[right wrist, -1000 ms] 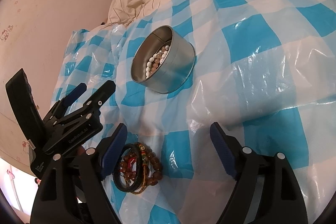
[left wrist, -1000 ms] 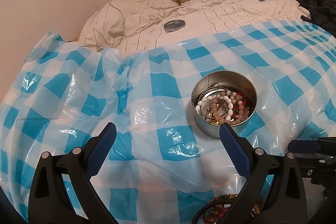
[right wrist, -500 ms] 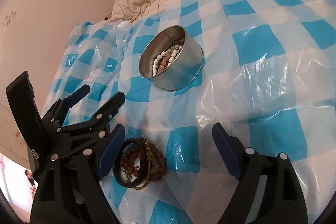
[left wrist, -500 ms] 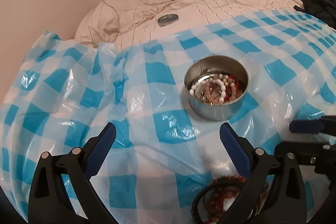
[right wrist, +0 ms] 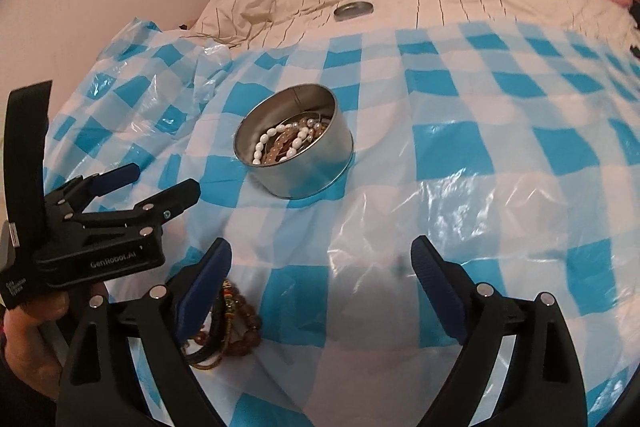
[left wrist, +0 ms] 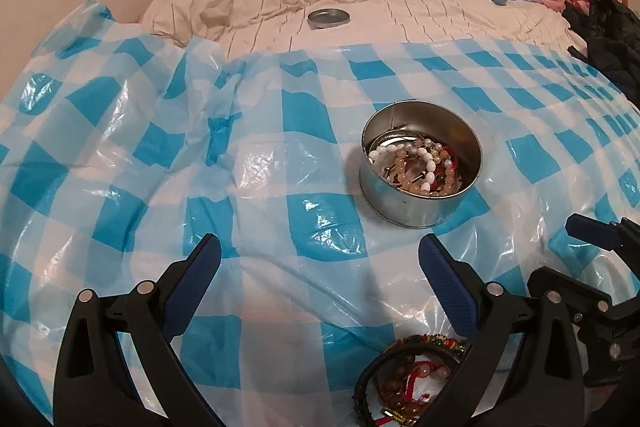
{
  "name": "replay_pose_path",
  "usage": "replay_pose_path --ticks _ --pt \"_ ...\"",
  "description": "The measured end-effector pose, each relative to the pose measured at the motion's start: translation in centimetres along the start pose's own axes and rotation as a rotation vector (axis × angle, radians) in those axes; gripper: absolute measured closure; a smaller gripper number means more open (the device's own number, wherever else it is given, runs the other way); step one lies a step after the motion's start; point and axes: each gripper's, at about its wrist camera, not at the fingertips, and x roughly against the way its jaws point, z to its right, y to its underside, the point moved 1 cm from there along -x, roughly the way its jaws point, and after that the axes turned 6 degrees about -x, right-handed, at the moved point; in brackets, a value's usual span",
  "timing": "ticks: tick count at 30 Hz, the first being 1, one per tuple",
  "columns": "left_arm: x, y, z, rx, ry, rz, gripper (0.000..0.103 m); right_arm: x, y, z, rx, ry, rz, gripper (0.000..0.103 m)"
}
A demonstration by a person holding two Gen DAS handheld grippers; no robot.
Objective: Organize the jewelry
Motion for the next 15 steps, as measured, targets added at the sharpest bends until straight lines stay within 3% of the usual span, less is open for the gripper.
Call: replay_pose_path --ticks 15 --pt "-1.2 -0.5 0.8 0.013 0.011 -0.024 0.008 0.2 -0.2 0.2 0.012 0.020 0.015 0.011"
